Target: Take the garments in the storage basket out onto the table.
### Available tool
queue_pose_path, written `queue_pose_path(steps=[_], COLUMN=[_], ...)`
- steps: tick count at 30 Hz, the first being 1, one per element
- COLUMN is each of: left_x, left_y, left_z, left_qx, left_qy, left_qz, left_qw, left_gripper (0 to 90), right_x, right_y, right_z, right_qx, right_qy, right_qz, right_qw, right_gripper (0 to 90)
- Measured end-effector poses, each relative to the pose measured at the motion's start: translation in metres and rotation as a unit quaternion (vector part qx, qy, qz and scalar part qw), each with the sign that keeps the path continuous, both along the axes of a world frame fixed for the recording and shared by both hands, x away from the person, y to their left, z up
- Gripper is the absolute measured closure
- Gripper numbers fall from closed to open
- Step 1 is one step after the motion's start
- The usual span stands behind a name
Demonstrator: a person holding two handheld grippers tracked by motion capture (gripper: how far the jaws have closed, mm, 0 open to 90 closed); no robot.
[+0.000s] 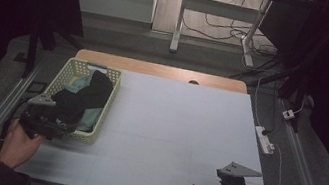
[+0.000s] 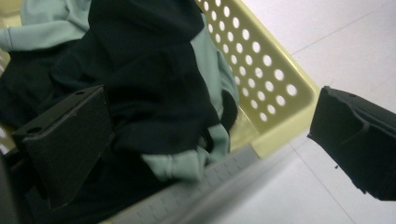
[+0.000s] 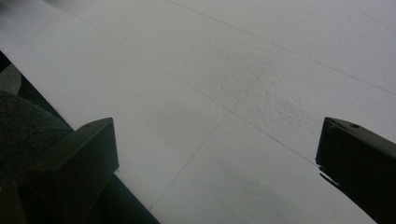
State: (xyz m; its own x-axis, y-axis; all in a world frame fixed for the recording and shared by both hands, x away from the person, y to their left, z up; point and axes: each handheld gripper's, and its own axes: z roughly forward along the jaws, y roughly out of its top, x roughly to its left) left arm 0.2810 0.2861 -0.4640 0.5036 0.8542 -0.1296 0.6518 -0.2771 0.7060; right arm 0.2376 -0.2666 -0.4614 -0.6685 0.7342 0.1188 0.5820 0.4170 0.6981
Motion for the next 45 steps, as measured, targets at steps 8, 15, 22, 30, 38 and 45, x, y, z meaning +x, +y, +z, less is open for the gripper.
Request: queue_pose_path(steps=[8, 15, 22, 30, 38, 45], left_x=[0.025, 0.05, 0.073, 0.1, 0.125, 0.137], left_y=[-0.003, -0.004, -0.007, -0.015, -0.018, -0.022], left_z=[0.0, -0.002, -0.004, -0.009, -0.026, -0.04], left_qx=[0.023, 0.035, 0.052, 0.08, 0.065, 0.064], left_qy=[0.014, 0.032, 0.039, 0.064, 0.103, 0.14], left_qz=[0.004, 0.001, 0.005, 0.008, 0.007, 0.007], left_qw=[0.9996, 0.9989, 0.9979, 0.9947, 0.9925, 0.9881], left_gripper=[0.0, 0.0, 0.0, 0.0, 0.0, 0.0], right_x=[0.0, 0.0, 0.0, 0.001, 0.001, 0.001], right_y=[0.0, 0.0, 0.0, 0.0, 0.0, 0.0], right_z=[0.0, 0.0, 0.0, 0.0, 0.0, -0.001], right_qx=[-0.001, -0.001, 0.0, 0.0, 0.001, -0.001], right_qy=[0.001, 0.002, 0.004, 0.006, 0.007, 0.006], right_qz=[0.001, 0.0, 0.0, -0.001, -0.002, -0.001], right_qw=[1.0, 1.0, 1.0, 1.0, 1.0, 1.0], right_gripper=[0.0, 0.0, 0.0, 0.0, 0.0, 0.0])
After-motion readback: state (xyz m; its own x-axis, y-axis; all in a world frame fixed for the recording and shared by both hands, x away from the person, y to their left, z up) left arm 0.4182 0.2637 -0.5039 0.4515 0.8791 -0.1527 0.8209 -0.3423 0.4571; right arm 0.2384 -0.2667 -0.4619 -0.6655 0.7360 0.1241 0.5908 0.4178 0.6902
